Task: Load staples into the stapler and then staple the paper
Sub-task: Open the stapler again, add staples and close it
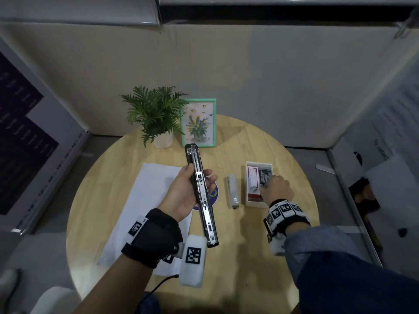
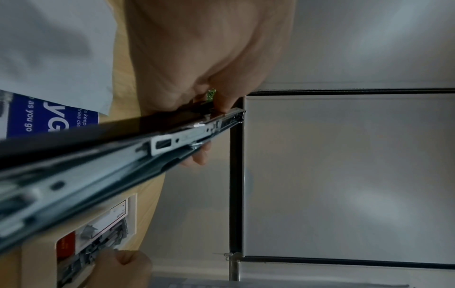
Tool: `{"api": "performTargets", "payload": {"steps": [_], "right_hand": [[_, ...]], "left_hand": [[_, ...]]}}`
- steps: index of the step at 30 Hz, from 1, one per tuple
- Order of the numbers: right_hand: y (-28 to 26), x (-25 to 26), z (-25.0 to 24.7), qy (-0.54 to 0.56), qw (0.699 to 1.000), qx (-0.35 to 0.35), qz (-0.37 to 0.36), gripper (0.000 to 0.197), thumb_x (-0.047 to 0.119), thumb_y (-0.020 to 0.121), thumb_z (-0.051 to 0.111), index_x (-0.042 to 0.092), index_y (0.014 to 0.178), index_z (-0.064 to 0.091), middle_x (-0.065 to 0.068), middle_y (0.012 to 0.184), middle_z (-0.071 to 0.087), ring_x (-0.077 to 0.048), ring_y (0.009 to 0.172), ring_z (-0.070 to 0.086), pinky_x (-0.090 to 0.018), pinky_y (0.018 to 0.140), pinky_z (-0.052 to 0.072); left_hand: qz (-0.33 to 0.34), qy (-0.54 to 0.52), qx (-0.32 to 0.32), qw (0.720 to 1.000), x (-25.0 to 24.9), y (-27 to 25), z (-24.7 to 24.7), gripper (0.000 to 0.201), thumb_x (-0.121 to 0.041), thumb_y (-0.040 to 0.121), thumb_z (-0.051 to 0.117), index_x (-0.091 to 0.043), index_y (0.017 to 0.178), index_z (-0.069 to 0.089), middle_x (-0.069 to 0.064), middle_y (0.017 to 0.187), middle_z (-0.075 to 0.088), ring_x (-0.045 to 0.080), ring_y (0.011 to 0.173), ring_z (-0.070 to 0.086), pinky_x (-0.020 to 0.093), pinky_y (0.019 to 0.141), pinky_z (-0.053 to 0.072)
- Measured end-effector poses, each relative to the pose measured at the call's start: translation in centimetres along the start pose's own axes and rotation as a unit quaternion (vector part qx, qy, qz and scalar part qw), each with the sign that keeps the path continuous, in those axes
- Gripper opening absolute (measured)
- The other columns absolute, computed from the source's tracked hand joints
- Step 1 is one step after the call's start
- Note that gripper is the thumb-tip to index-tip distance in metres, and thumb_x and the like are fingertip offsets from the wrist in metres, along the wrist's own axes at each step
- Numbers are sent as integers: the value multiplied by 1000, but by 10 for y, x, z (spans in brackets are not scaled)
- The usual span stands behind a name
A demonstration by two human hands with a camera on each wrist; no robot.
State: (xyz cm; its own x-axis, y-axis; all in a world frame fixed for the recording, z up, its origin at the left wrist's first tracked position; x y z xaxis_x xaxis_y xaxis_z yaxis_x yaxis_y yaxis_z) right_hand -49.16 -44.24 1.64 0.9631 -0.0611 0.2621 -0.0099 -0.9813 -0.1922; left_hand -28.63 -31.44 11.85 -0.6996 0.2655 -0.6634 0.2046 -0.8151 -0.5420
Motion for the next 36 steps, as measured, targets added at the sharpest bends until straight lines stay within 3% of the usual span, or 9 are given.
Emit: {"api": "performTargets", "payload": {"steps": [3,5,7,10,13,18,23,31,36], "right_hand": [[-11,19,-22,140,990,-29,-11,15,15,81,61,4,92,61,-17,95,68,-34,88,63,-35,71,49],[-22,35,-42,277,958,-60,-45,10,11,80,61,6,89,60,-15,86,67,-35,83,63,-40,77,54],[-40,55,-66,451,888,-35,-85,14,6,82,62,10,94,59,-13,76,66,-31,75,65,-44,82,56],[-80,92,-104,590,785,64,-179,19,-1,84,63,13,97,63,-16,82,69,-22,73,67,-33,77,58],[-113,115,-126,621,735,97,-255,22,-6,83,63,15,91,65,-11,87,70,-18,79,67,-24,74,58],[-130,126,-133,583,751,74,-301,27,-7,82,63,19,88,64,4,83,67,3,74,63,-10,68,50],[-133,124,-130,554,771,46,-311,29,-4,83,64,24,88,65,5,85,68,-7,83,64,-24,77,58],[-138,125,-128,517,785,14,-341,20,-2,85,62,16,94,64,10,85,65,2,80,60,-14,69,55],[-141,126,-117,512,790,7,-338,18,0,84,63,14,95,65,9,90,61,-9,87,63,-26,70,59]], "left_hand": [[17,34,3,999,-4,-6,0,30,-30,102,31,-8,119,43,10,92,64,17,62,71,26,56,57],[28,80,4,996,-7,-12,0,26,-30,102,30,-10,112,44,7,85,65,14,57,67,24,51,53],[38,120,6,992,-9,-17,1,26,-29,103,28,-10,105,44,5,80,63,12,54,61,23,50,51],[44,152,15,987,-9,-29,3,31,-30,103,24,-10,103,47,3,78,59,12,57,54,22,52,48],[32,163,27,986,-10,-40,8,39,-37,102,25,-13,98,54,3,75,56,13,57,52,23,52,48],[16,169,74,983,-13,-56,13,50,-47,99,26,-12,124,51,1,77,54,13,62,52,22,50,46],[28,170,95,980,-10,-60,13,48,-42,99,32,-11,132,47,1,79,52,14,62,51,23,50,46],[52,169,103,979,-6,-60,12,39,-41,99,32,-10,117,49,6,85,53,16,64,51,23,49,49],[66,183,103,976,-5,-56,11,46,-39,100,30,-9,133,41,8,96,54,15,65,54,25,52,50]]}}
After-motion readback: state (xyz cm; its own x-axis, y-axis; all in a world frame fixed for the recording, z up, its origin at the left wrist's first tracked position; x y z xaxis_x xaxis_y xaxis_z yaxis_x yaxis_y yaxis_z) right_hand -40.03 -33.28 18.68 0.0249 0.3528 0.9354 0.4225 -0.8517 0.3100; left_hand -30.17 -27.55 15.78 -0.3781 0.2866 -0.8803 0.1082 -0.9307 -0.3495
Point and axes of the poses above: each hand's wrist, its own y-axis towards the middle knuckle, its own z-axis out of the palm, x = y × z, the point moved 3 cm from there along y, towards the middle knuckle
